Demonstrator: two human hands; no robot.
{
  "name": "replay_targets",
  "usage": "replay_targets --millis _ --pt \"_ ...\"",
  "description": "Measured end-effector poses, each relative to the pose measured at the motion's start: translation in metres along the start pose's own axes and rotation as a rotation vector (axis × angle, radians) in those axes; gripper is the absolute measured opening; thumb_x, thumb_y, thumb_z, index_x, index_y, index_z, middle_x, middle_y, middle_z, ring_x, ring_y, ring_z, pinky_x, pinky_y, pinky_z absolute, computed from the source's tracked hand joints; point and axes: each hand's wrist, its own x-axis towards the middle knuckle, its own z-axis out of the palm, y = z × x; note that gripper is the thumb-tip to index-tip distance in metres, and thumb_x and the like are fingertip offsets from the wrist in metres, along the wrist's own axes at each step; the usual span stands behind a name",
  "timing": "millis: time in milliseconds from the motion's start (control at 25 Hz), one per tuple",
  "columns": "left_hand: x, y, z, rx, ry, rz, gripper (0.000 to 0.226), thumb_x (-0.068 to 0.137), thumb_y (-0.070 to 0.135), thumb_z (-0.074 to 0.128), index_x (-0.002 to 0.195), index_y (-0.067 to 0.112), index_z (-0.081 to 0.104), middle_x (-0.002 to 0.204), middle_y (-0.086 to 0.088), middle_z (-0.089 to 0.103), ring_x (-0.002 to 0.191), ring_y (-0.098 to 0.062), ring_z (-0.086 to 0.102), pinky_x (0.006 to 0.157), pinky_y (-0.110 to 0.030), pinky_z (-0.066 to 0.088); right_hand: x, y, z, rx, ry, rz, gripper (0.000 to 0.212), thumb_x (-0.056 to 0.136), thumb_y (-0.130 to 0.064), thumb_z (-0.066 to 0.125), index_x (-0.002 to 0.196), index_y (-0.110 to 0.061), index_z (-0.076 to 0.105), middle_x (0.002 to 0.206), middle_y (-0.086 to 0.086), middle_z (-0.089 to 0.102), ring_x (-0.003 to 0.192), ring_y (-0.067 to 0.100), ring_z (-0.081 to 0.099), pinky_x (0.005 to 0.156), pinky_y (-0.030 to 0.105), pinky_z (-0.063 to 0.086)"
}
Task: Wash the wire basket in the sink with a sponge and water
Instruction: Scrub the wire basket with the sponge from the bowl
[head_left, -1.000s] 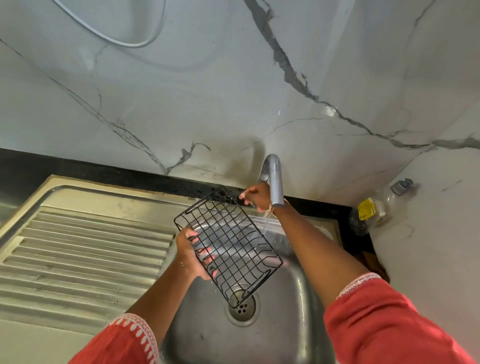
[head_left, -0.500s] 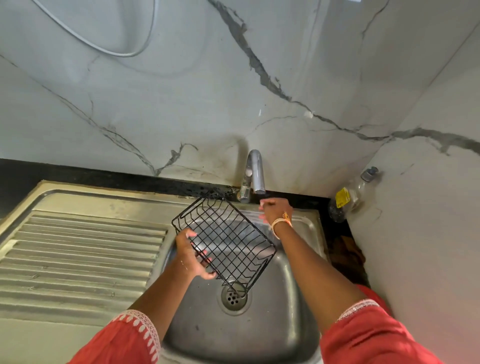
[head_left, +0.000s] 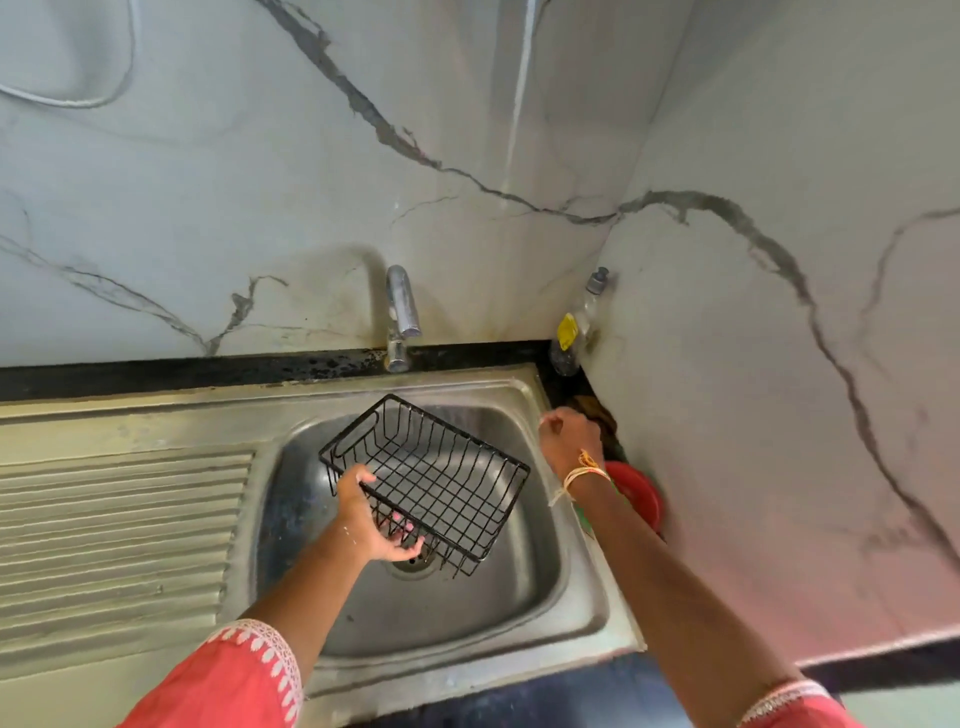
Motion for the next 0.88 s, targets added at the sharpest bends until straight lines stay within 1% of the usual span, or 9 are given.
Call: replay_targets --millis 120,200,280,360,400,520,600,720,880 --pt "-0.001 -0.016 0.011 0.085 -0.078 -0.019 0.045 0.064 0.035 0.054 0.099 0.007 0.05 0.106 -0.018 0.054 0.102 -0.038 0.051 0.081 -0.055 0.046 -0.01 0.026 -0.036 0.047 0.107 0.153 0.017 0.08 -0.008 0.056 0.088 -0.013 0.071 0.092 0.008 0.072 0.091 0.026 0.065 0.084 0.026 0.047" --pt "-0.002 -0.022 0.017 0.145 -0.127 -0.04 0.046 0.067 0.04 0.052 0.098 0.006 0.05 0.098 -0.017 0.054 0.097 -0.037 0.051 0.074 -0.05 0.047 -0.012 0.045 -0.054 -0.033 0.076 0.267 0.019 0.079 -0.011 0.056 0.091 -0.011 0.072 0.097 0.01 0.071 0.096 0.029 0.065 0.086 0.029 0.049" --pt "-0.004 -0.027 0.023 0.19 -0.172 -0.055 0.047 0.071 0.043 0.05 0.095 0.003 0.051 0.095 -0.019 0.054 0.095 -0.037 0.051 0.072 -0.046 0.046 -0.014 0.063 -0.065 -0.247 -0.122 0.313 0.025 0.082 -0.019 0.058 0.101 -0.011 0.071 0.11 0.014 0.068 0.104 0.034 0.062 0.088 0.032 0.05" --pt "-0.005 -0.032 0.028 0.22 -0.189 -0.058 0.048 0.072 0.044 0.049 0.095 0.001 0.051 0.097 -0.022 0.055 0.094 -0.038 0.05 0.072 -0.045 0.045 -0.023 0.074 -0.067 -0.479 -0.374 0.215 0.035 0.086 -0.027 0.059 0.119 -0.018 0.066 0.128 0.011 0.06 0.116 0.035 0.055 0.099 0.033 0.046" --pt "-0.006 -0.033 0.029 0.226 -0.188 -0.055 0.049 0.071 0.044 0.05 0.097 0.002 0.051 0.099 -0.022 0.055 0.094 -0.038 0.05 0.071 -0.045 0.046 -0.029 0.078 -0.064 -0.541 -0.436 0.137 0.039 0.086 -0.031 0.06 0.125 -0.024 0.063 0.134 0.007 0.055 0.122 0.034 0.051 0.105 0.035 0.041" --pt "-0.008 -0.035 0.029 0.231 -0.158 -0.054 0.061 0.062 0.042 0.054 0.11 0.005 0.05 0.113 -0.023 0.055 0.097 -0.039 0.051 0.074 -0.05 0.047 -0.036 0.093 -0.051 -0.599 -0.403 -0.026 0.049 0.084 -0.049 0.06 0.13 -0.034 0.056 0.138 0.0 0.052 0.131 0.031 0.042 0.113 0.037 0.027" --pt "-0.007 -0.036 0.027 0.236 -0.146 -0.048 0.064 0.062 0.042 0.054 0.113 0.005 0.05 0.111 -0.022 0.055 0.095 -0.039 0.051 0.075 -0.05 0.047 -0.033 0.097 -0.045 -0.646 -0.393 -0.039 0.05 0.083 -0.053 0.058 0.129 -0.033 0.055 0.134 -0.002 0.053 0.129 0.029 0.042 0.113 0.038 0.025" --pt "-0.008 -0.038 0.023 0.218 -0.143 -0.044 0.059 0.063 0.041 0.052 0.109 0.004 0.051 0.104 -0.021 0.055 0.093 -0.037 0.051 0.076 -0.049 0.047 -0.027 0.097 -0.037 -0.64 -0.375 0.009 0.044 0.088 -0.051 0.051 0.126 -0.03 0.058 0.127 -0.002 0.057 0.122 0.028 0.048 0.109 0.035 0.031" --pt "-0.002 -0.041 0.023 0.205 -0.117 -0.048 0.057 0.063 0.04 0.052 0.108 0.005 0.05 0.103 -0.019 0.054 0.093 -0.036 0.052 0.084 -0.051 0.045 -0.018 0.096 -0.029 -0.544 -0.319 0.105 0.037 0.094 -0.038 0.049 0.123 -0.02 0.063 0.127 0.004 0.059 0.12 0.027 0.048 0.11 0.033 0.029"
